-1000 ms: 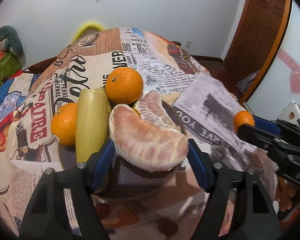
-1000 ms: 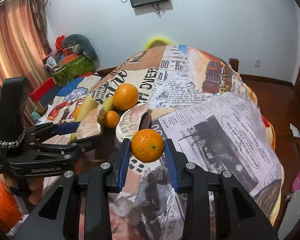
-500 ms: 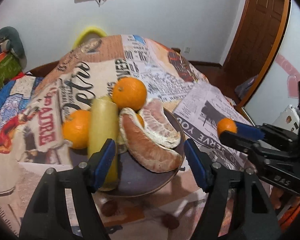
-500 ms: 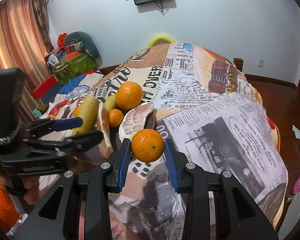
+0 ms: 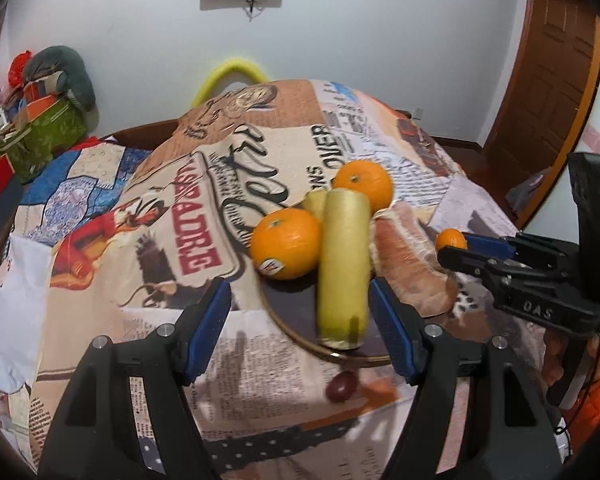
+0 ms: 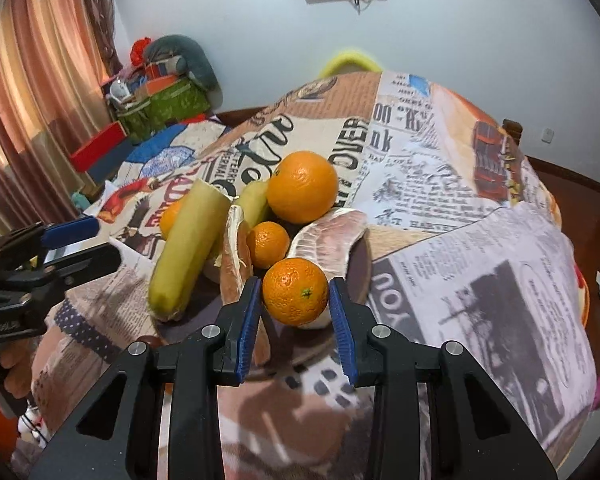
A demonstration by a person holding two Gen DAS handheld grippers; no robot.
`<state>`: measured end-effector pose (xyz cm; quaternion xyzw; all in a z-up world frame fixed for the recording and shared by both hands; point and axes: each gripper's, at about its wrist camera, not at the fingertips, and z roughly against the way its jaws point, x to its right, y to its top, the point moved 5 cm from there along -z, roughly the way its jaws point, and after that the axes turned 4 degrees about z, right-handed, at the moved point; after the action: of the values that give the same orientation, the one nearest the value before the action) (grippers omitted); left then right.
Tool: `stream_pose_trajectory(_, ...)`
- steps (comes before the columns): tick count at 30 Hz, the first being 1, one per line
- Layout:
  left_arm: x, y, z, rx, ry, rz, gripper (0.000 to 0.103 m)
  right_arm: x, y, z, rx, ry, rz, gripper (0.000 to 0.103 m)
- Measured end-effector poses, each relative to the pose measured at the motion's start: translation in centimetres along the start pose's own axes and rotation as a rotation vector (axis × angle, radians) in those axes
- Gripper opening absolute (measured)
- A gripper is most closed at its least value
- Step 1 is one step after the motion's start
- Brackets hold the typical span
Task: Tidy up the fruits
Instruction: 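Set the pomelo segment on the plate with the left tool while the right tool places the mandarin there, then open and withdraw the left tool while the right tool moves toward a dark date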
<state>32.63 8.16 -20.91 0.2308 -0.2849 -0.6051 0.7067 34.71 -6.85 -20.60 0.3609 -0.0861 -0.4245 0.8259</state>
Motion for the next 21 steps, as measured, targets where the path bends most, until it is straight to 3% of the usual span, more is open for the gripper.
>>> stream_pose_trajectory(10, -1.2, -1.2, -1.6, -0.026, -0.002, 0.016, 0.071, -0.5, 0.5, -2.0, -0.026, 0.010, 0.002, 0.032)
stream_pose_trajectory(21, -1.4, -1.9, -1.5, -0.040, 0.009, 0.016, 0.071, -0.4, 0.6, -1.4, -0.032, 0.008, -0.006, 0.035)
